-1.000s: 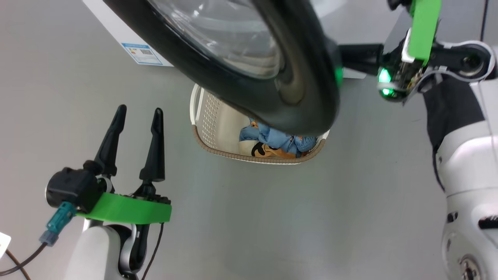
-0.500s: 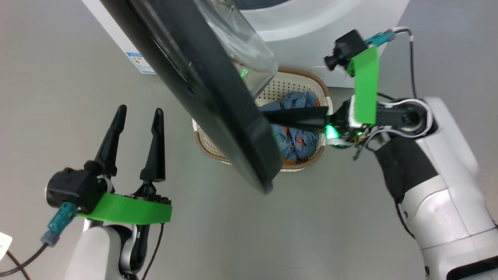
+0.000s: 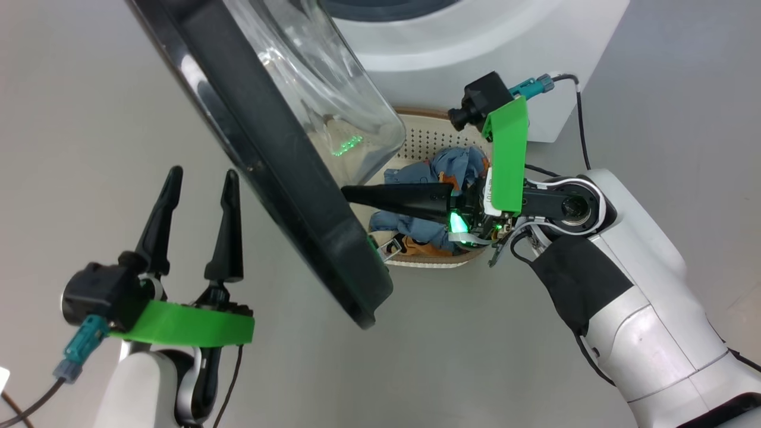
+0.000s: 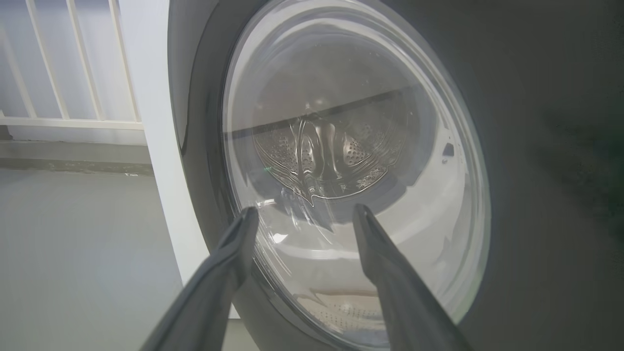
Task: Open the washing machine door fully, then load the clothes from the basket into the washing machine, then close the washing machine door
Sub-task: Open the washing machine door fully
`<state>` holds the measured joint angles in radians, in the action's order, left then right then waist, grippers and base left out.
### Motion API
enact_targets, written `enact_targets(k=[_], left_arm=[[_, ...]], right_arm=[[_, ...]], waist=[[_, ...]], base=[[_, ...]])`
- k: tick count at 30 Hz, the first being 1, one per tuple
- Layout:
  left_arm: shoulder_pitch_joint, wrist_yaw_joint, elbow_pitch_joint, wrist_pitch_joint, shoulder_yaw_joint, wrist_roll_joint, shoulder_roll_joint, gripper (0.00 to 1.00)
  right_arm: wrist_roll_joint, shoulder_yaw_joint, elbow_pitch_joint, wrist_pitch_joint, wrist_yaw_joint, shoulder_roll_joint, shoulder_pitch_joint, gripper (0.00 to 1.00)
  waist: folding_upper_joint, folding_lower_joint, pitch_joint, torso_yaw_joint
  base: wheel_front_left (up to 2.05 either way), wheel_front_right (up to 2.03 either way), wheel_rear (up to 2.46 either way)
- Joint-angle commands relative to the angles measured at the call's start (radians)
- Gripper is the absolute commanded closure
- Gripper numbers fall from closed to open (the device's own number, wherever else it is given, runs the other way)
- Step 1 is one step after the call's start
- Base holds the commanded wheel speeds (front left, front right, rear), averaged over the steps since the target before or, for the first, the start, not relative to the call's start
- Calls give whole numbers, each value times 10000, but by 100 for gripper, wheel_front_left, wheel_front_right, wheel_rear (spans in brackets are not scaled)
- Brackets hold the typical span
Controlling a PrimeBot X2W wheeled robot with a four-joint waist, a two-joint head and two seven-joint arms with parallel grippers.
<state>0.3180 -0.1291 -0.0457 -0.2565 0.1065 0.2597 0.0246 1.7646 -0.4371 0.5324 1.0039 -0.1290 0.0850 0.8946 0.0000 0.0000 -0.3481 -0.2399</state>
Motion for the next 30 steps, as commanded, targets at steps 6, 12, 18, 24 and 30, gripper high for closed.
enact_targets(k=[6, 12, 18, 24, 30], left_arm=[[-366, -16, 180, -53, -701, -108, 256, 0], [-653, -16, 157, -53, -949, -248, 256, 0], [-1080, -16, 154, -53, -1130, -374, 260, 0], [-1515, -16, 168, -53, -1248, -406, 305, 0], [-1828, -16, 188, -53, -1283, -393, 302, 0]], right_arm=[[509, 72, -620, -725, -17, -21, -689, 100], [911, 231, -1014, -1264, -17, 323, -1433, 100], [1227, 171, -1307, -1660, -17, 559, -2137, 100], [1586, 26, -1553, -1955, -17, 706, -2713, 100], [1904, -129, -1744, -2247, -17, 871, -3113, 100]], waist=[[0, 0, 450, 439], [0, 0, 922, 758], [0, 0, 1455, 1016], [0, 0, 1881, 1260], [0, 0, 2181, 1456]], base=[[0, 0, 0], [0, 0, 0], [0, 0, 0], [0, 0, 0], [0, 0, 0]])
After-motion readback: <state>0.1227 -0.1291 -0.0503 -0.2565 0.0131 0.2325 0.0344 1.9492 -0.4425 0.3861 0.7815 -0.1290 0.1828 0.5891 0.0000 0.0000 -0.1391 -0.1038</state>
